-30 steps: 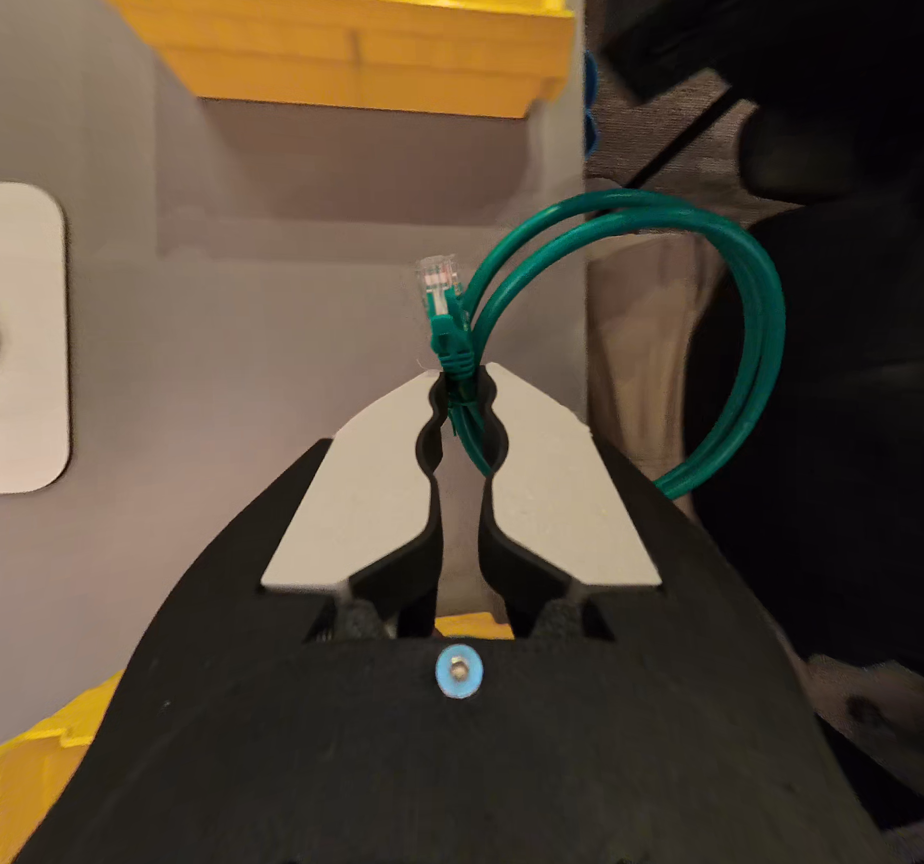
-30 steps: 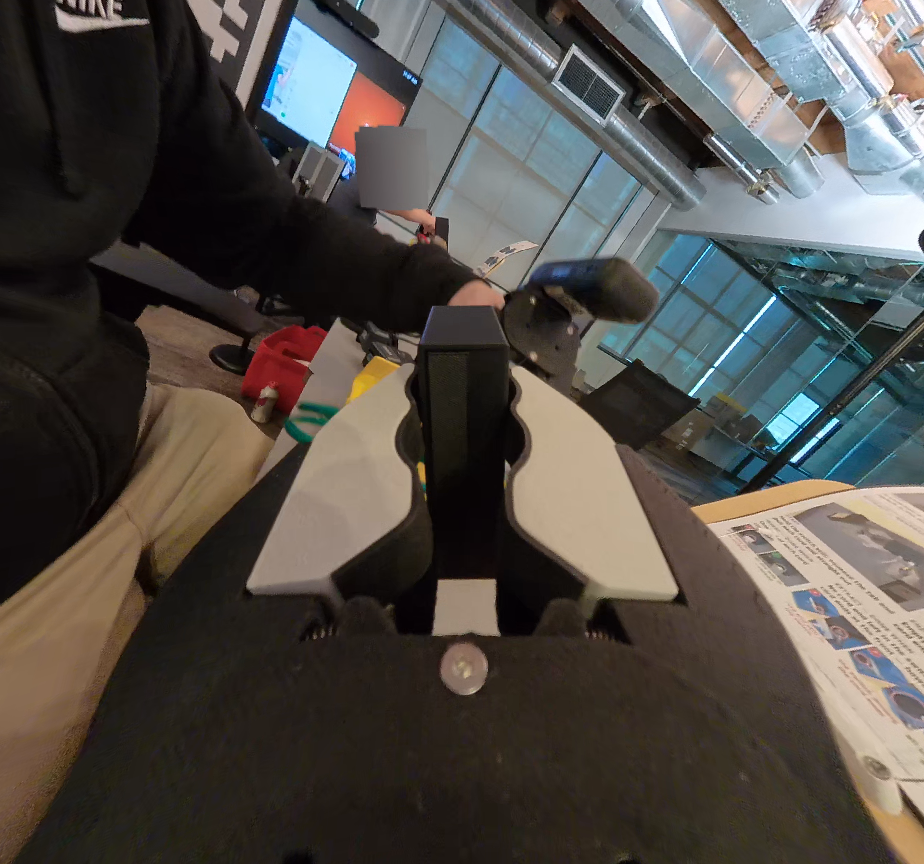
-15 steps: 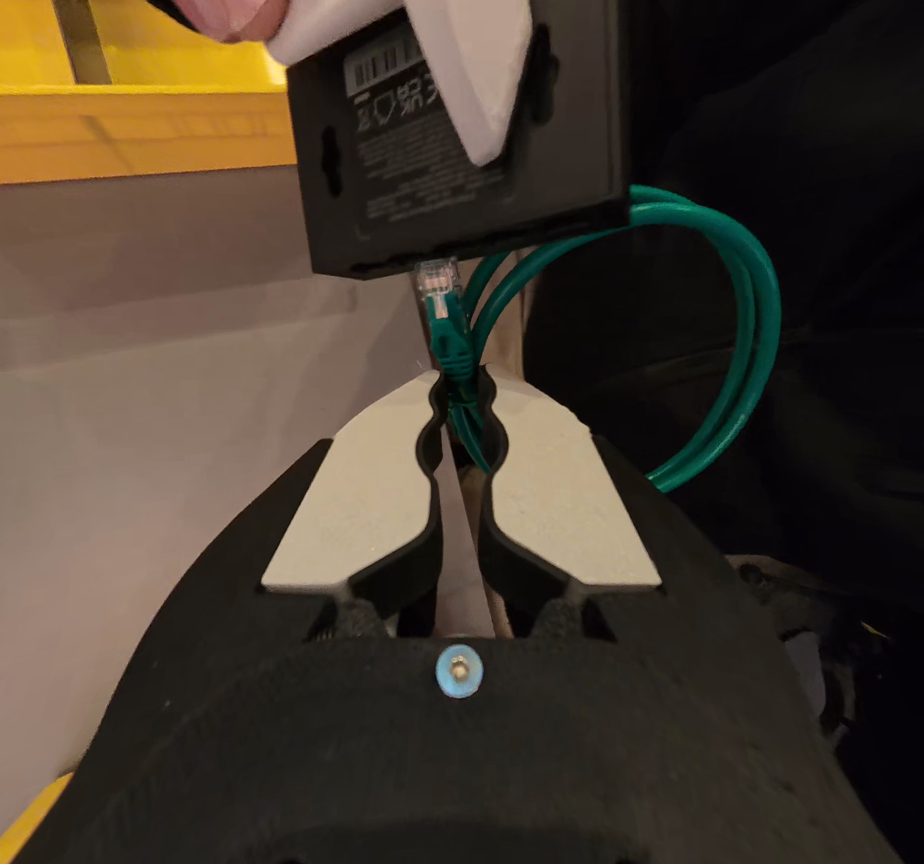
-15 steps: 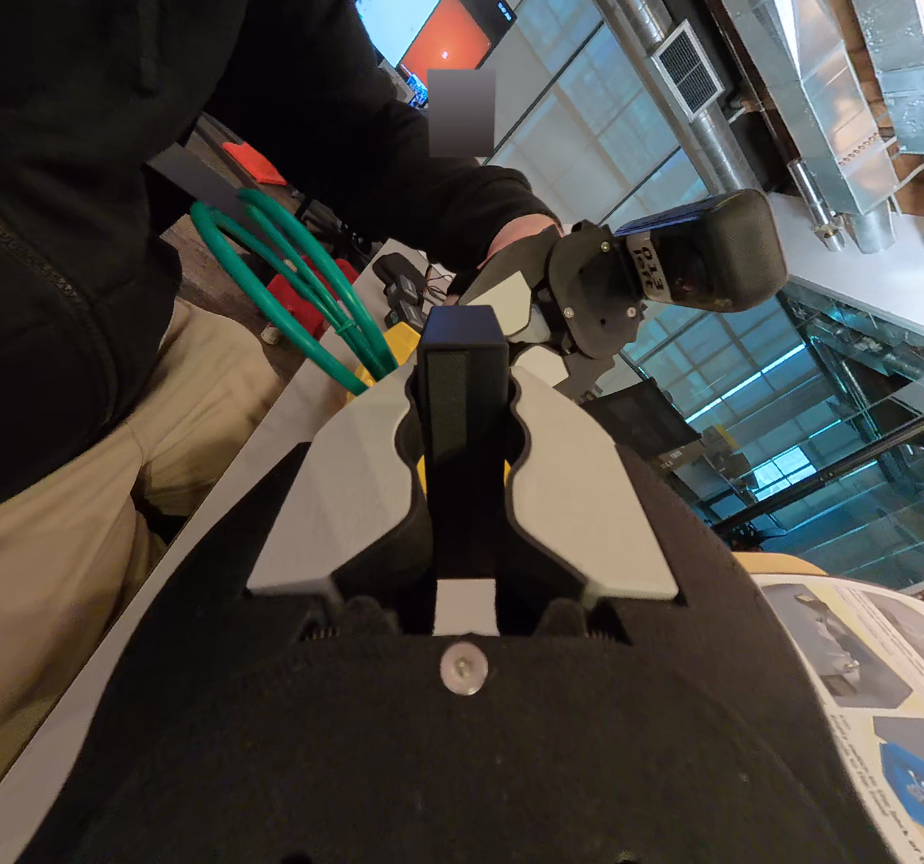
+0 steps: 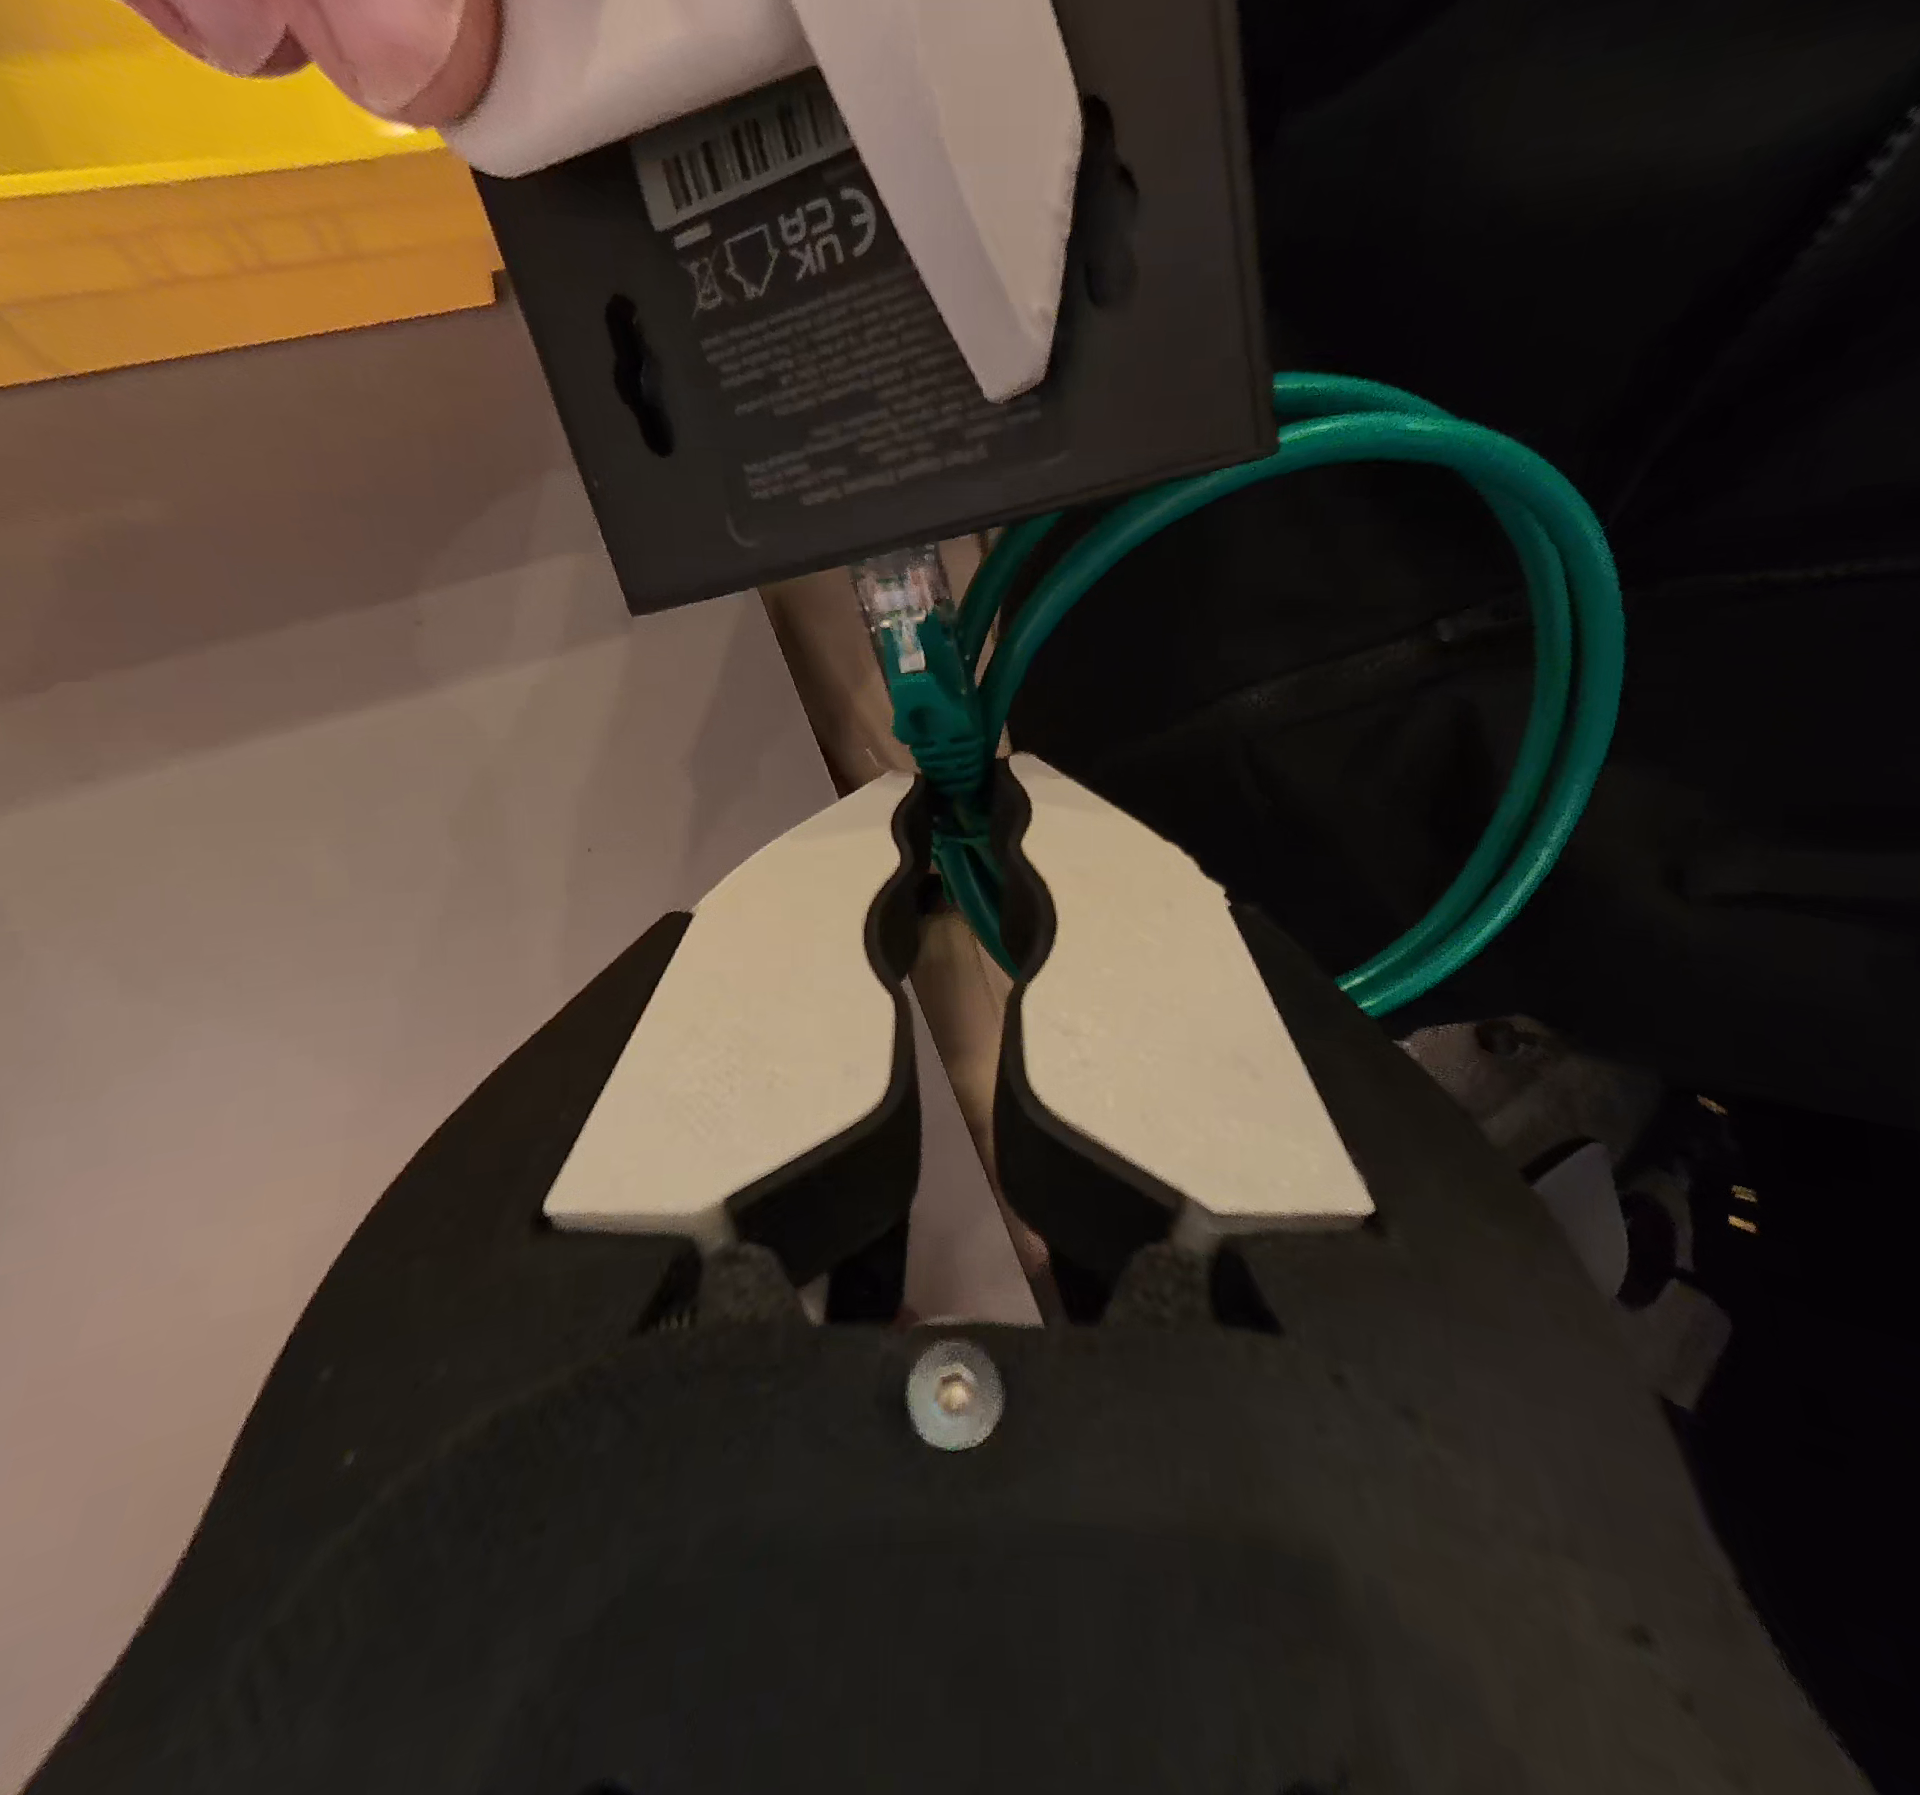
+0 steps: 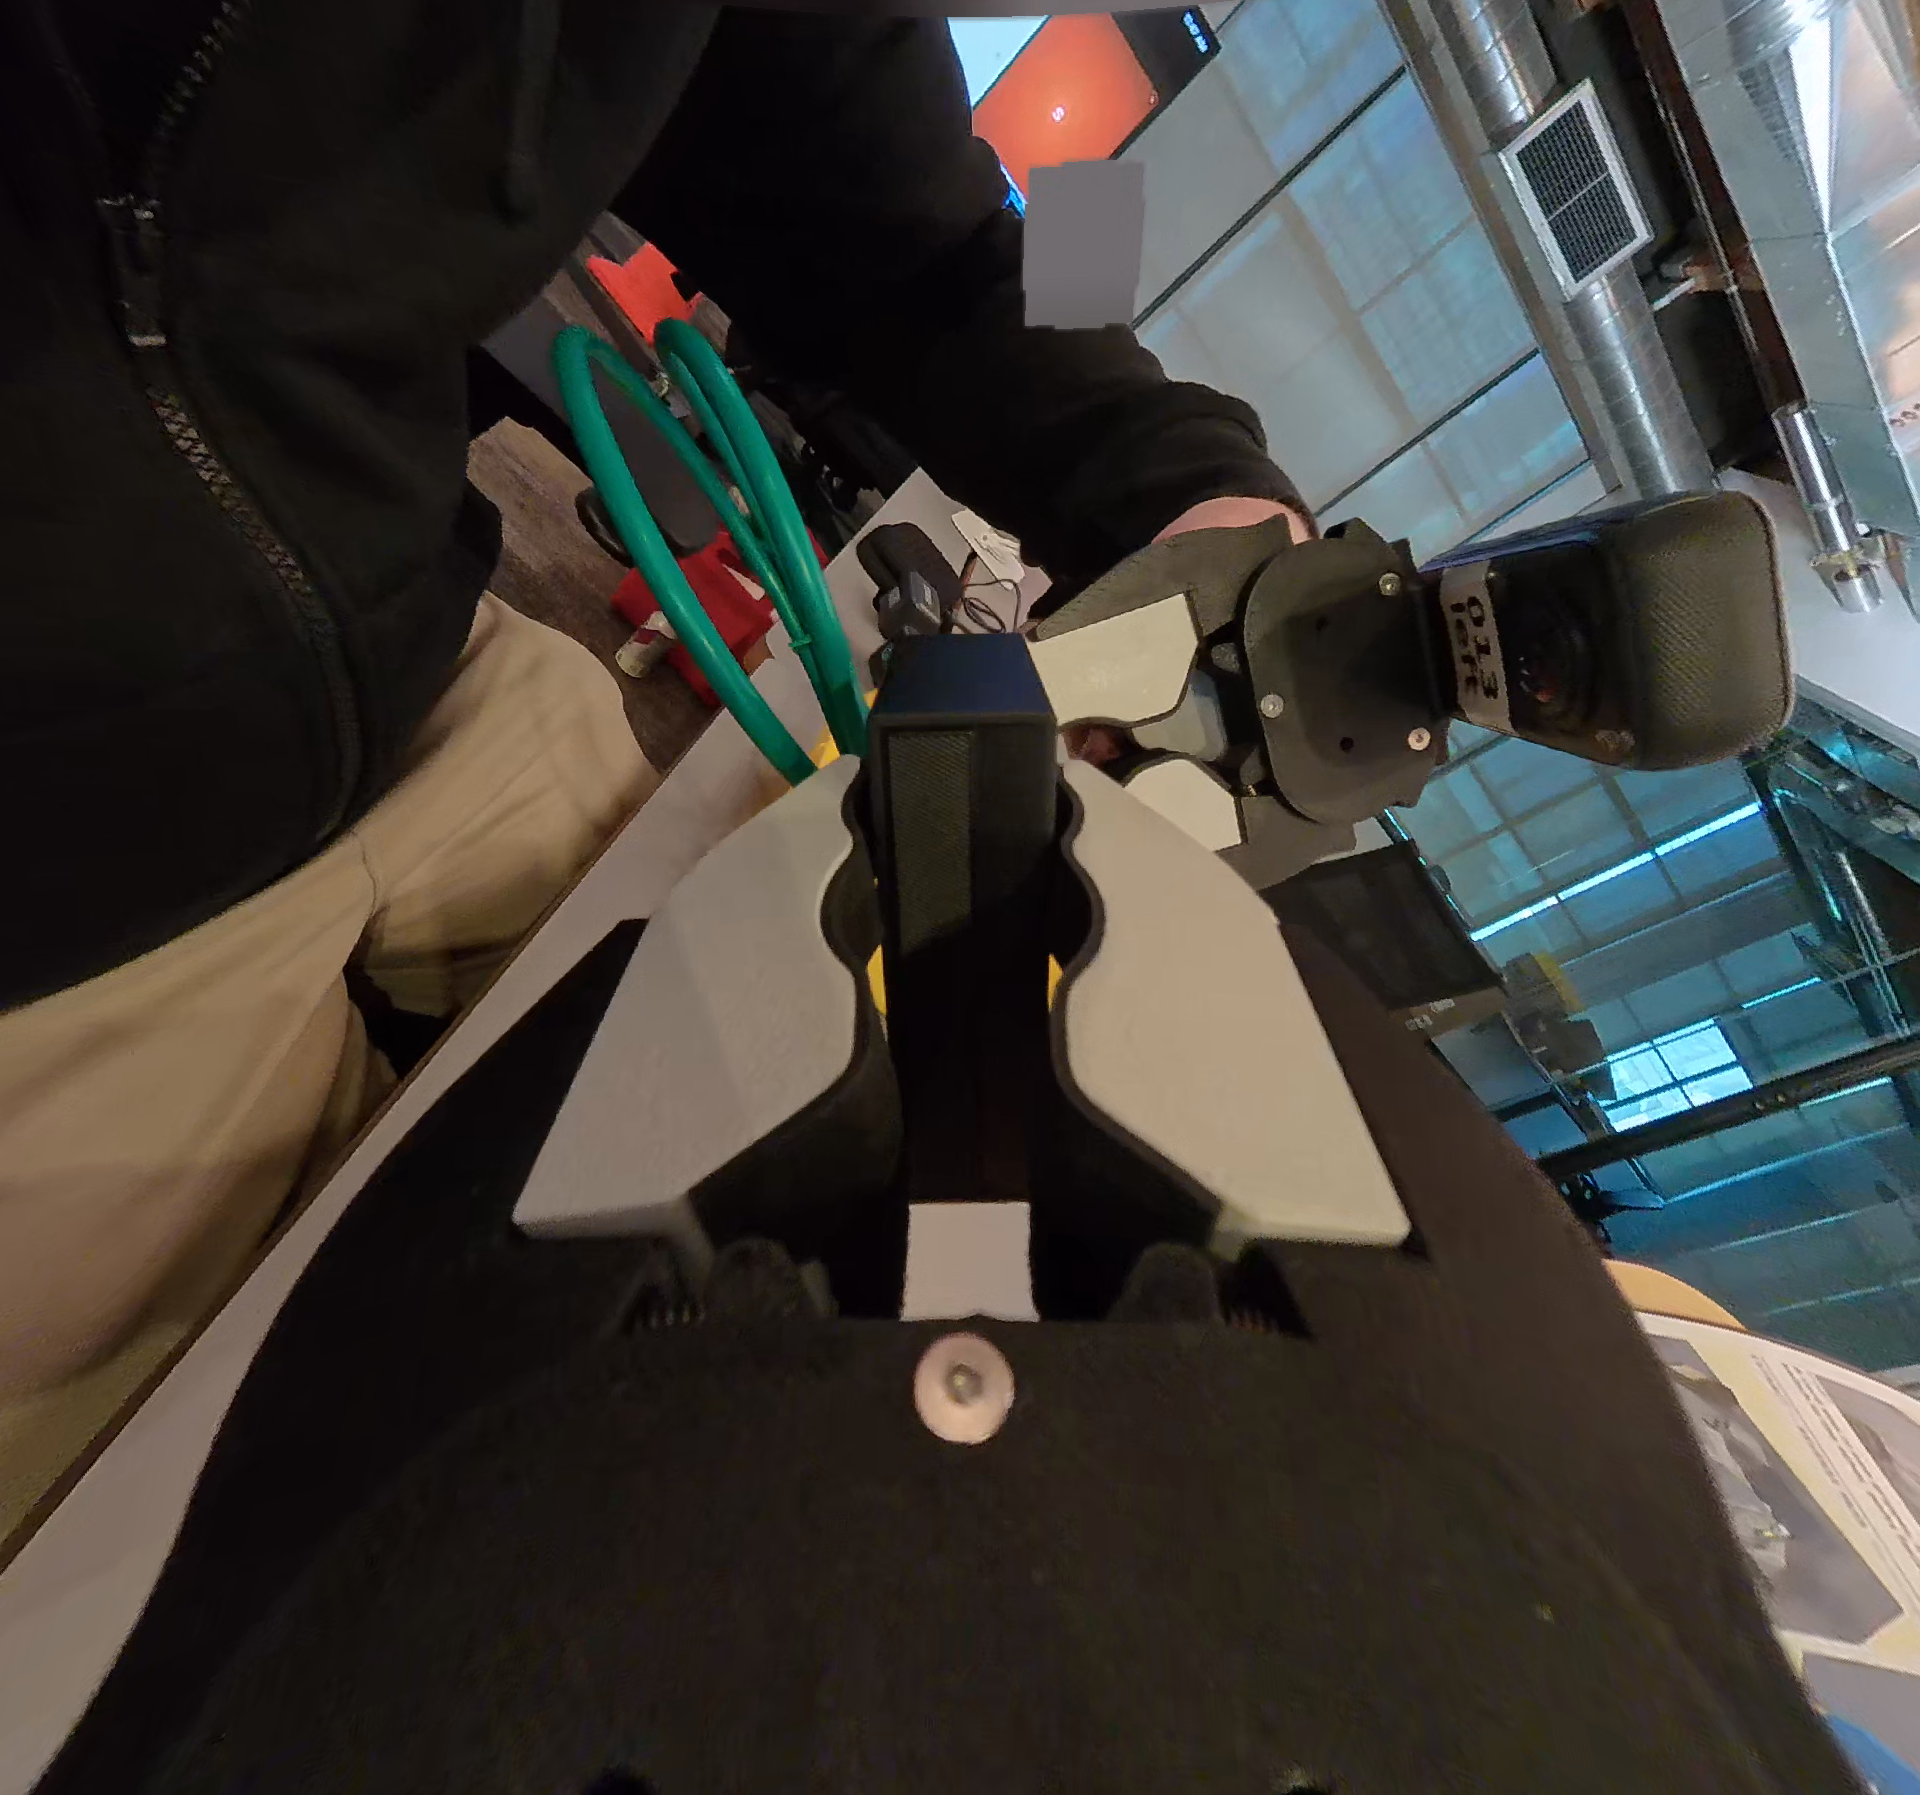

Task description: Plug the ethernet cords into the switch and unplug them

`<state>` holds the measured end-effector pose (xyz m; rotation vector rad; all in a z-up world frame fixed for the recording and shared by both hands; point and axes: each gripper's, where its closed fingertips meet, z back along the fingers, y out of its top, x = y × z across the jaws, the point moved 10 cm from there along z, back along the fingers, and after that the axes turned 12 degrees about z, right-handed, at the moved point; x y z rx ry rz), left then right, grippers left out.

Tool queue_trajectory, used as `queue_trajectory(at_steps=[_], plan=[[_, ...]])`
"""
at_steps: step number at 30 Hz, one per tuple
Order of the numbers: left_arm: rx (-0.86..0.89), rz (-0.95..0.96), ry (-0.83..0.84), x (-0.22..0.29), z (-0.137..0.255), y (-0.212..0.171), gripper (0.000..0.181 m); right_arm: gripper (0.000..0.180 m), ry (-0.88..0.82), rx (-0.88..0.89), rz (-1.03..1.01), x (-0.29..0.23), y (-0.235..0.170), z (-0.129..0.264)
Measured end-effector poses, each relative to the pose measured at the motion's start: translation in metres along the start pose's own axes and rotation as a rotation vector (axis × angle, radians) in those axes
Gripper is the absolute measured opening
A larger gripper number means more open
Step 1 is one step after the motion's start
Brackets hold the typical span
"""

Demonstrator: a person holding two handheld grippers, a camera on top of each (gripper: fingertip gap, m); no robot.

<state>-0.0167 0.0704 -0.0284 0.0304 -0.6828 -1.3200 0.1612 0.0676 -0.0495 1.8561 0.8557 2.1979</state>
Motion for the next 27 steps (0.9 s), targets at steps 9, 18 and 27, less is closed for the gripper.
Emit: queue_trajectory(at_steps=[9,18,27], plan=[[-0.031,-0.024,0.011,0.008,0.003,0.007,0.010,0.028,-0.009,0.036,0.009,0.002,0.003,0.004],[-0.035,-0.013,0.002,0.010,0.002,0.014,0.010,0.028,0.003,0.003,0.026,0.000,0.008,0.009],[-0.098,0.022,0.009,0.007,-0.004,0.011,0.010,0.028,0.064,-0.049,0.039,-0.003,0.008,0.003]])
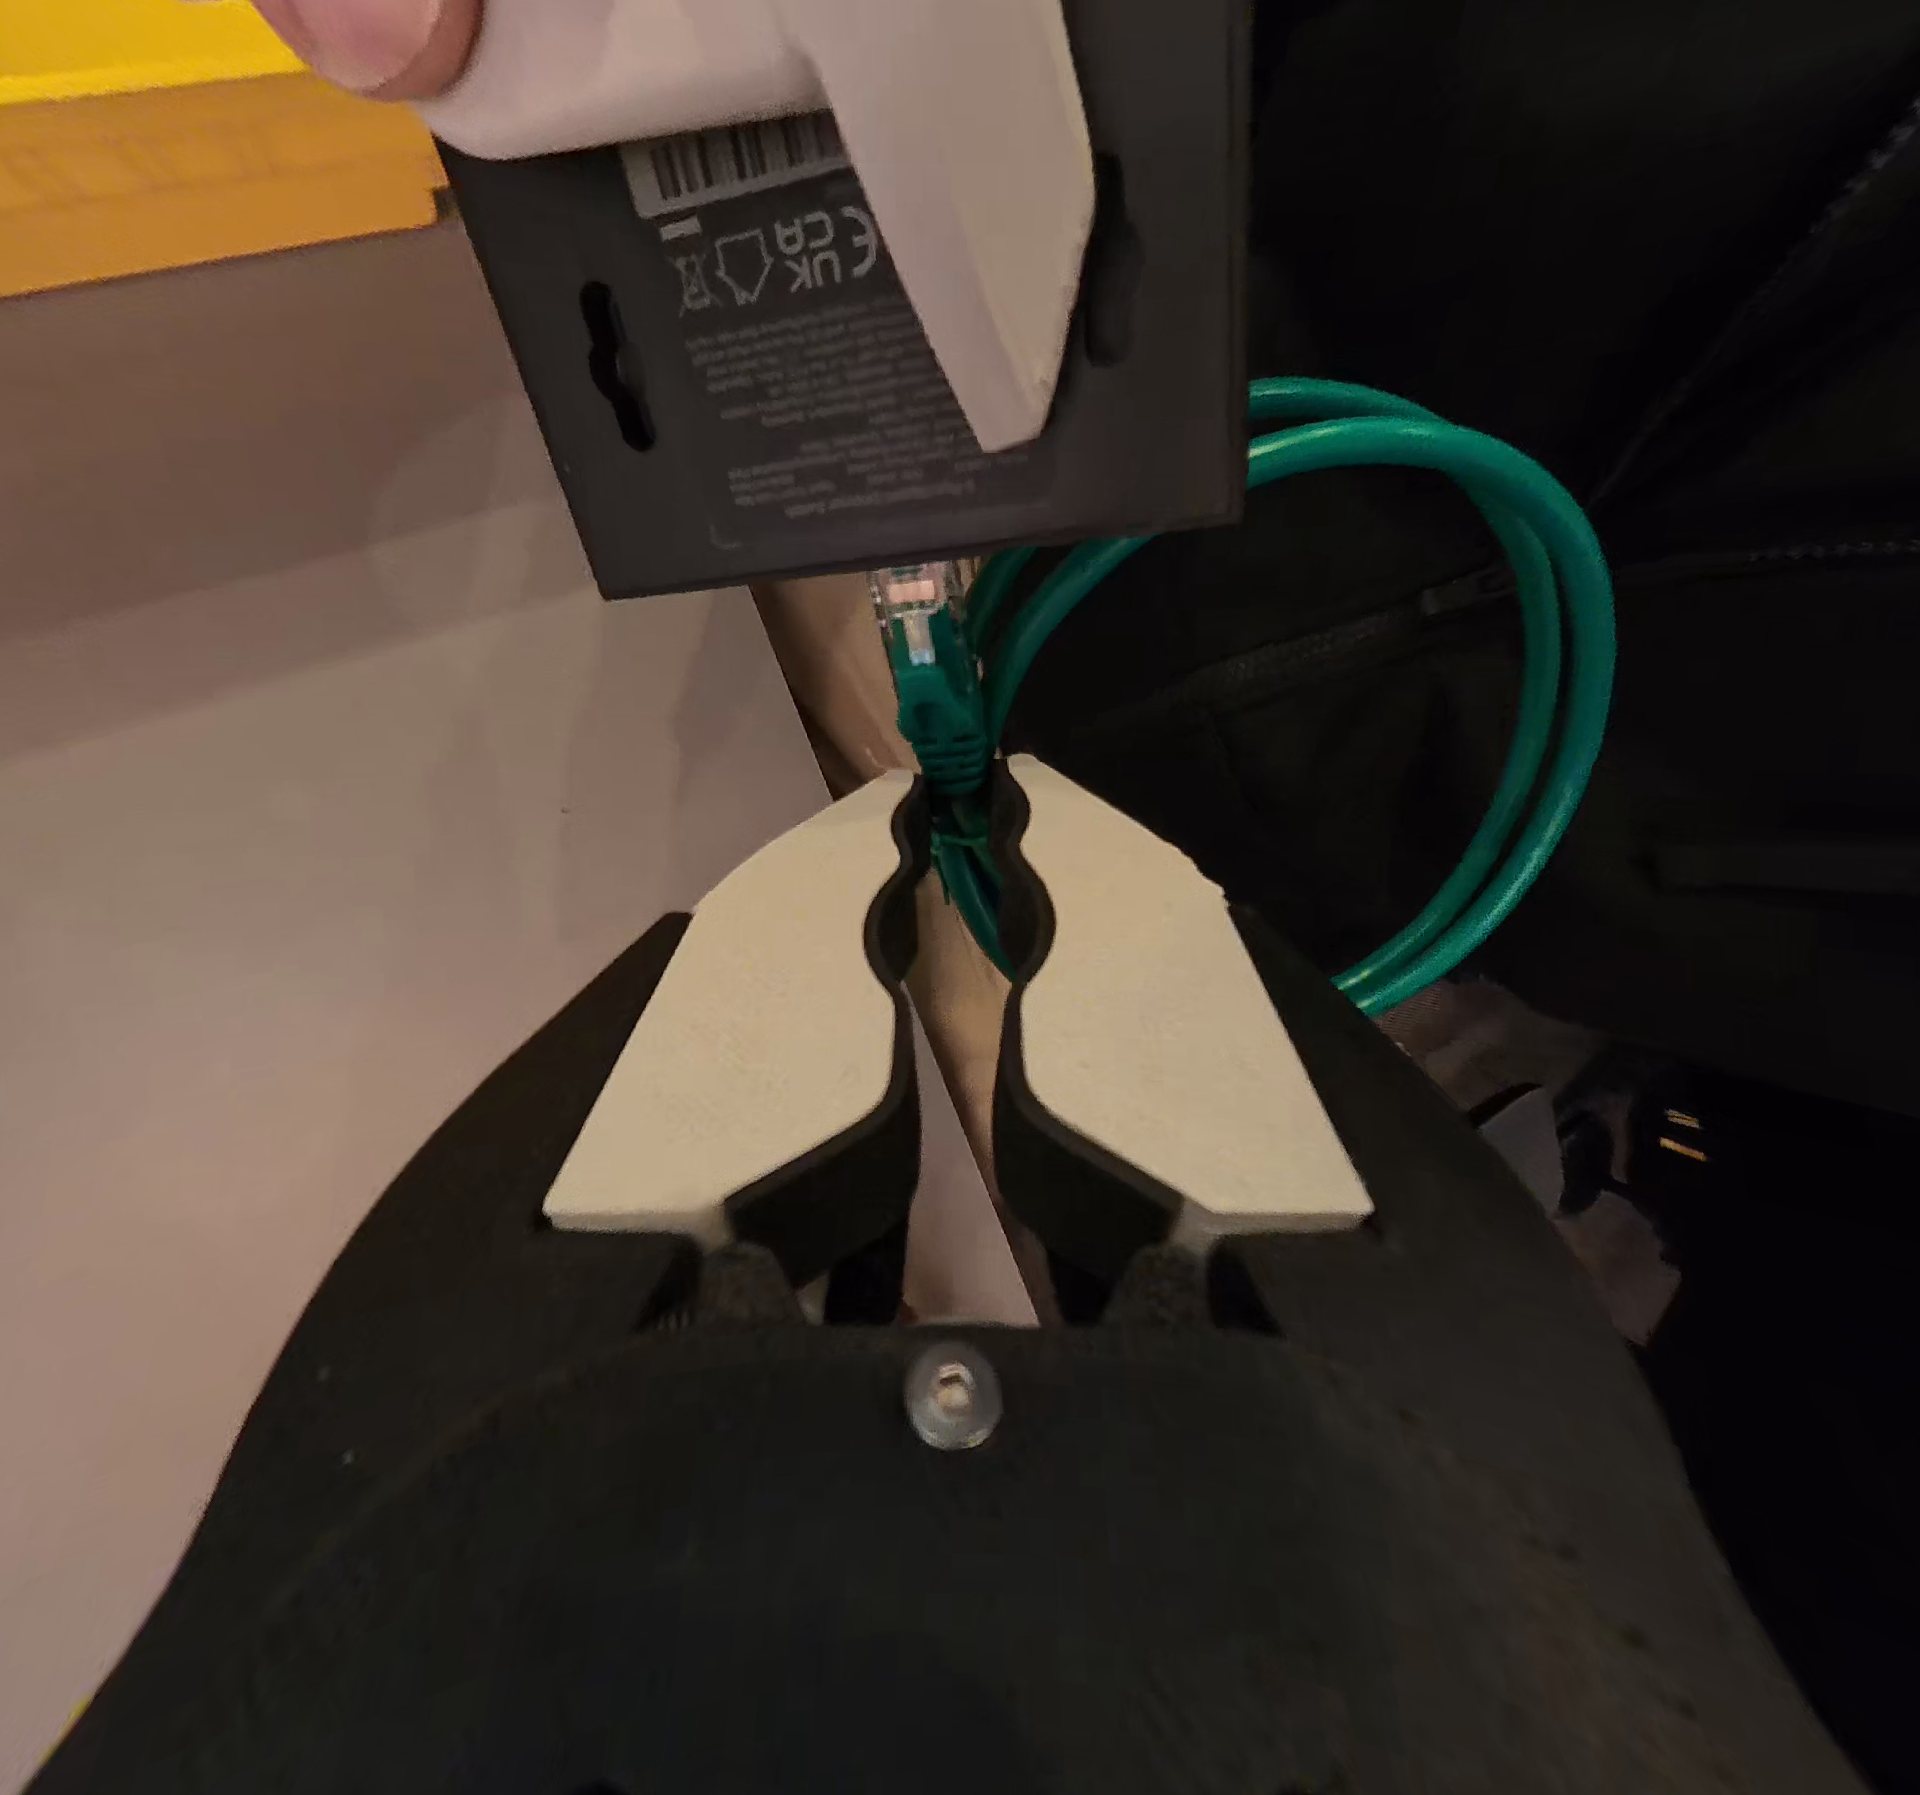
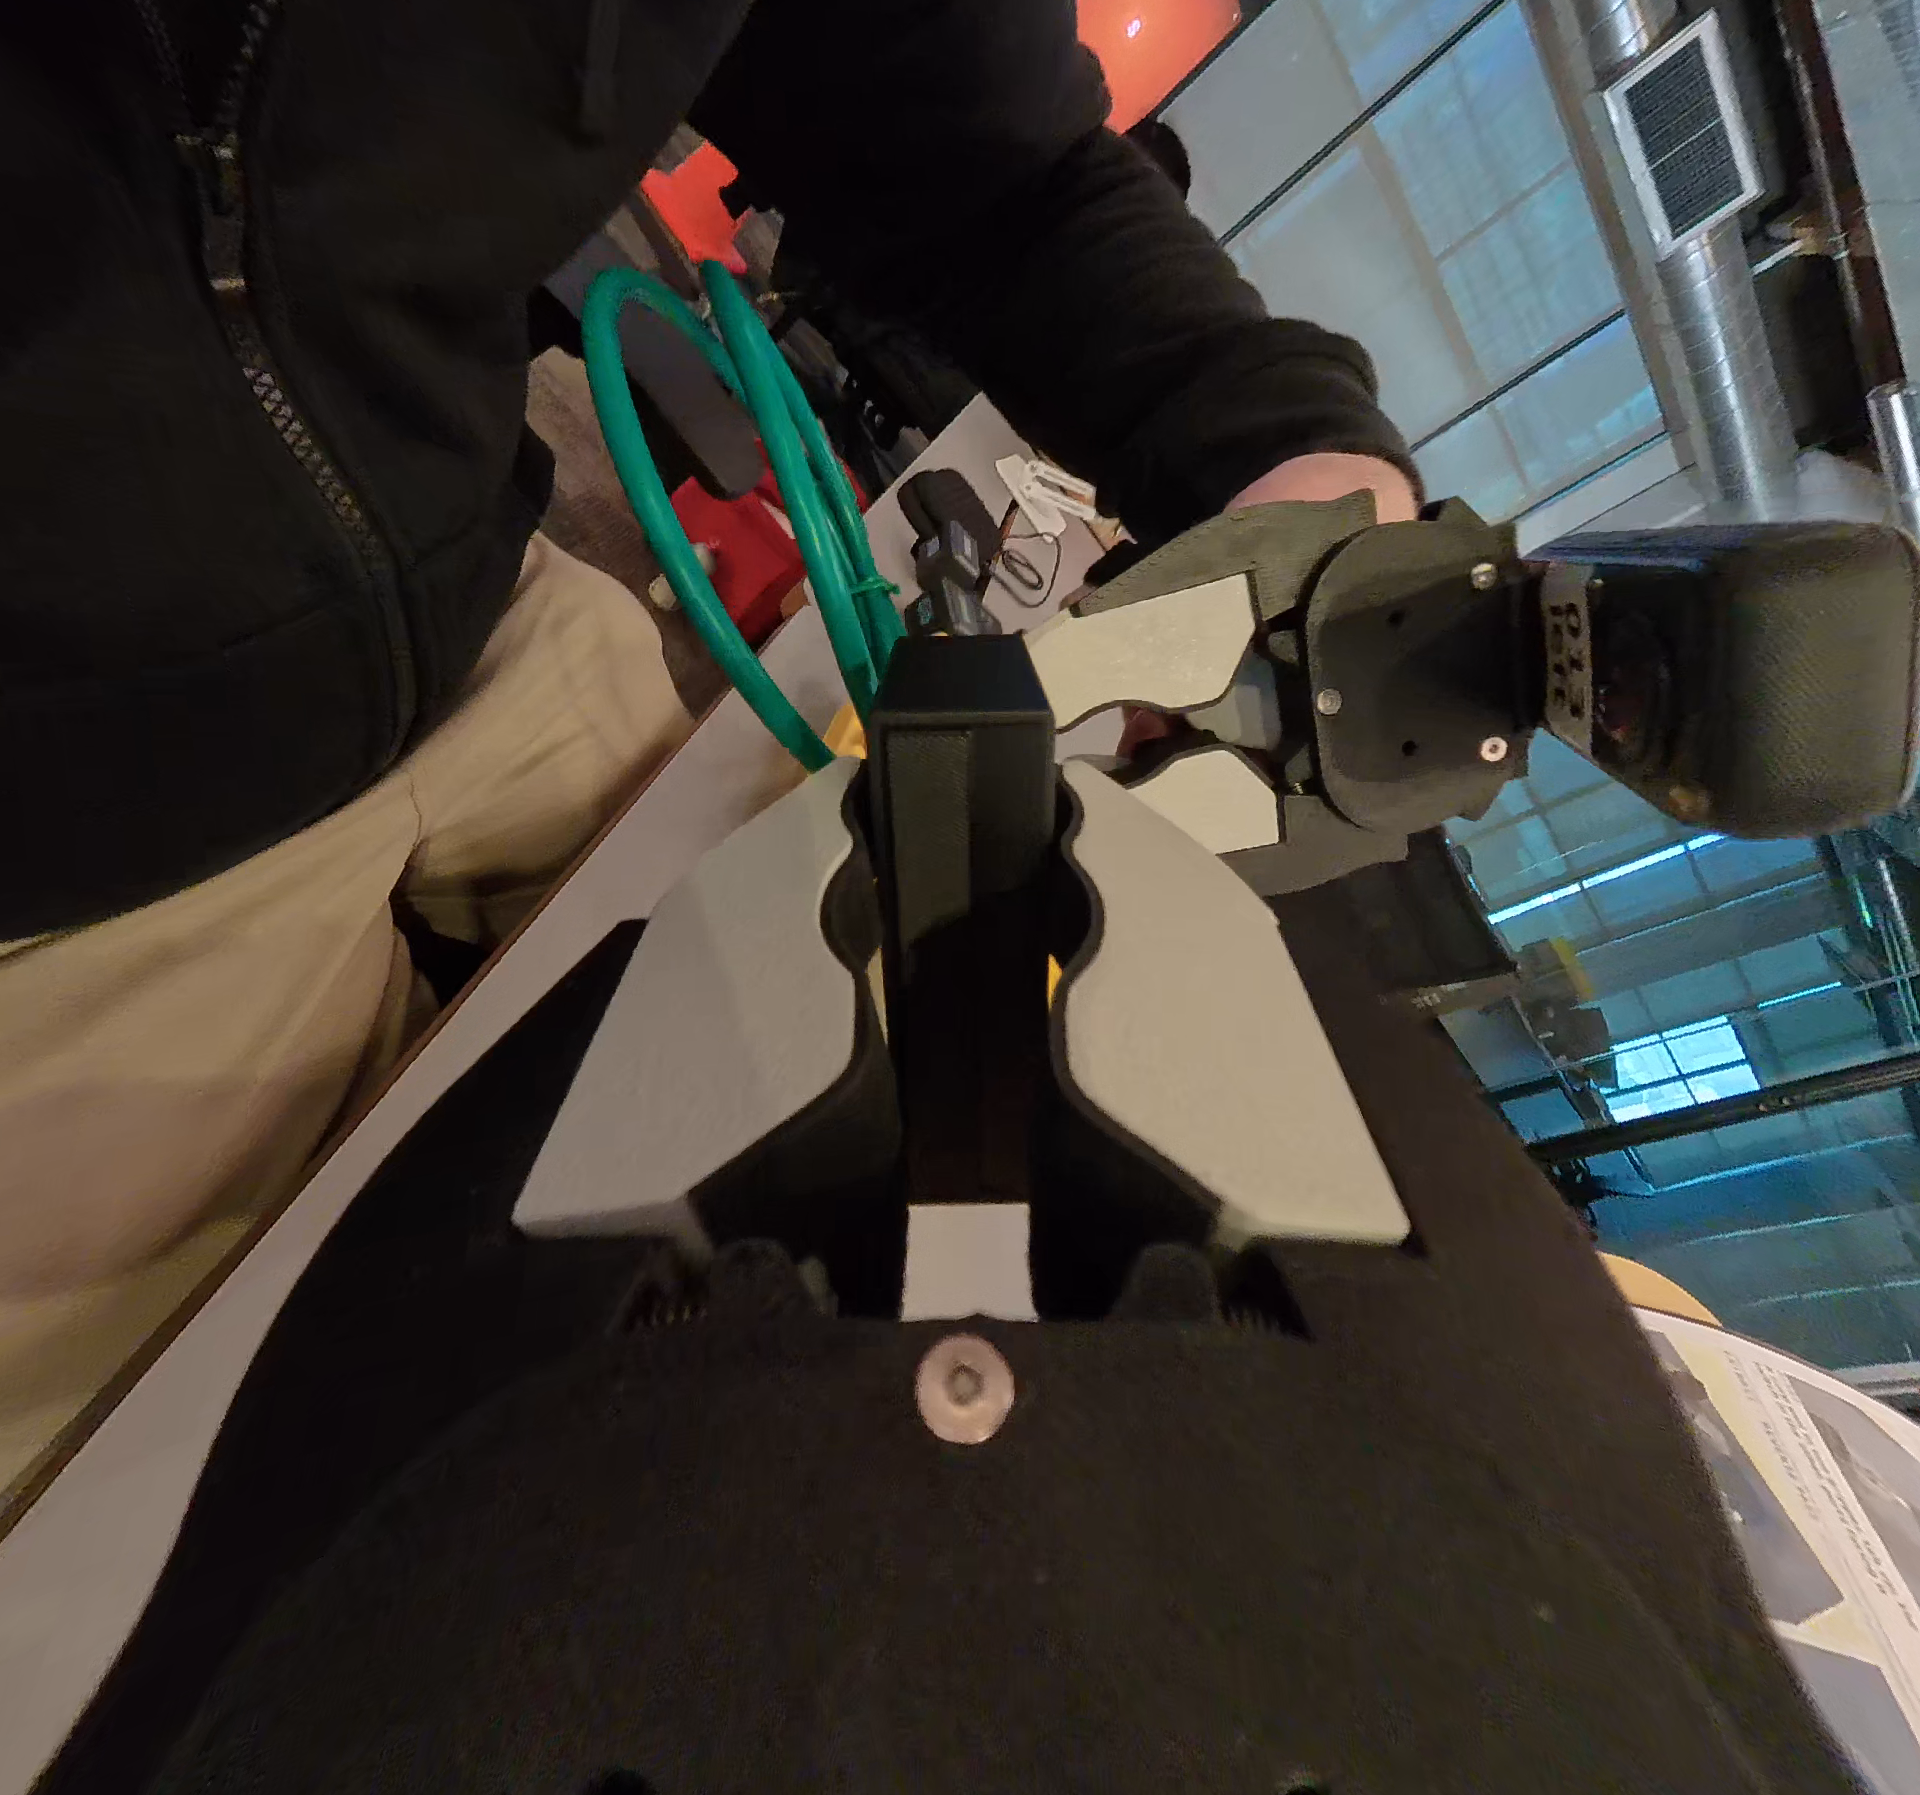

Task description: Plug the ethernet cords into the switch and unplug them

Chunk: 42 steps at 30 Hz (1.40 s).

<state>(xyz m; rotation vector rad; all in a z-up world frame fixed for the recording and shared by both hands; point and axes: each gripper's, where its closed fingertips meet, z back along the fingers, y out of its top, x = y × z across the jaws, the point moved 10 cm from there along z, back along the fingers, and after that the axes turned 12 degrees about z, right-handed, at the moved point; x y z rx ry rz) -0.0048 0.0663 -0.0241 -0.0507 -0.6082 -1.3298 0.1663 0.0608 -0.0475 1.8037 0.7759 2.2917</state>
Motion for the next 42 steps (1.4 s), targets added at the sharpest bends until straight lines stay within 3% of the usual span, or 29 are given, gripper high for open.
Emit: queue_trajectory(at_steps=[14,21,32,36,42], plan=[[-0.062,0.014,0.002,-0.004,-0.010,0.001,0.009,0.029,0.081,0.006,-0.042,-0.002,-0.007,-0.006],[-0.015,0.039,-0.059,-0.010,-0.003,0.000,0.009,0.029,0.076,-0.008,-0.018,-0.001,-0.004,-0.006],[0.014,-0.012,-0.006,-0.013,-0.008,0.001,0.009,0.029,0.090,-0.017,-0.069,-0.001,-0.013,-0.008],[0.053,-0.004,-0.015,-0.015,-0.008,0.000,0.009,0.029,0.086,-0.056,-0.122,0.001,-0.016,-0.005],[0.107,-0.015,0.011,-0.010,0.004,0.002,0.010,0.028,0.063,-0.268,-0.147,0.001,-0.019,0.004]])
